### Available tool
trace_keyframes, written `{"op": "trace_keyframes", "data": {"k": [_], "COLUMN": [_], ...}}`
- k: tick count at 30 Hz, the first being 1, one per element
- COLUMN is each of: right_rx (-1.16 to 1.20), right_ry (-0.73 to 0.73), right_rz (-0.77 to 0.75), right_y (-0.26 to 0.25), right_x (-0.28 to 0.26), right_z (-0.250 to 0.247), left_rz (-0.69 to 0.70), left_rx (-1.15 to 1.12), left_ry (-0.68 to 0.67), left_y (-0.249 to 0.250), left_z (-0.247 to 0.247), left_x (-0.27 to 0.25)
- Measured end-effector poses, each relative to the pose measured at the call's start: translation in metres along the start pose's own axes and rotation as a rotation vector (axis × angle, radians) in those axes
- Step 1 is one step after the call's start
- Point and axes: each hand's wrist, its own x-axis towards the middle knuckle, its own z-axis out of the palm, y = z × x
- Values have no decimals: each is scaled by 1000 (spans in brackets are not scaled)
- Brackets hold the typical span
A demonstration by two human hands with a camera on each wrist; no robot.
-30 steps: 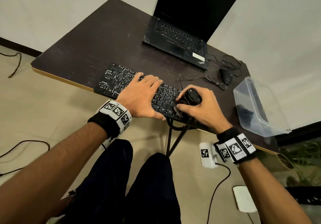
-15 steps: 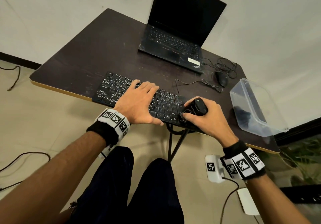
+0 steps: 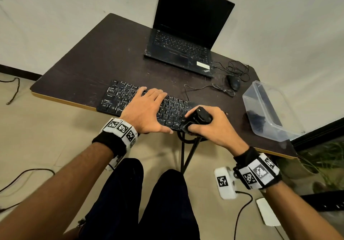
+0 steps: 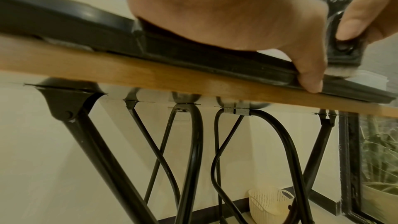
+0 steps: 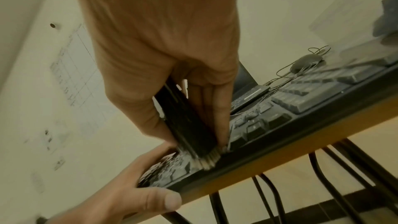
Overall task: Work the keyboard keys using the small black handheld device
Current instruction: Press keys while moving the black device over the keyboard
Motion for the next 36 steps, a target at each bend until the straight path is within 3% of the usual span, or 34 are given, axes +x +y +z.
{"op": "trace_keyframes", "data": {"k": [4, 8, 12, 16, 19, 23, 27, 30, 34, 36], "right_rx": [-95, -28, -38, -60, -125, -55, -152, -144, -264, -231], "right_ry": [131, -42, 97, 53, 116, -27, 94, -12, 41, -16], "right_rz": [14, -5, 9, -23, -29, -41, -70, -86, -93, -111], "right_y": [-2, -11, -7, -12, -11, -13, -16, -21, -23, -23], "right_x": [9, 0, 5, 3, 5, 1, 3, 4, 10, 8], "right_z": [-6, -1, -5, -1, 0, 5, 3, 4, 0, -3], "left_rz": [0, -9, 0, -3, -1, -5, 0, -7, 0, -1], "left_rx": [6, 11, 16, 10, 10, 9, 12, 7, 7, 4], "left_ry": [-14, -19, -10, -9, -14, -7, -15, -15, -5, -5], "left_y": [1, 0, 1, -1, 1, -2, 0, -1, 0, -1], "left_z": [-1, -1, -1, 0, 0, 1, 0, 1, 1, 1], "left_x": [0, 0, 1, 1, 1, 2, 2, 1, 2, 1]}}
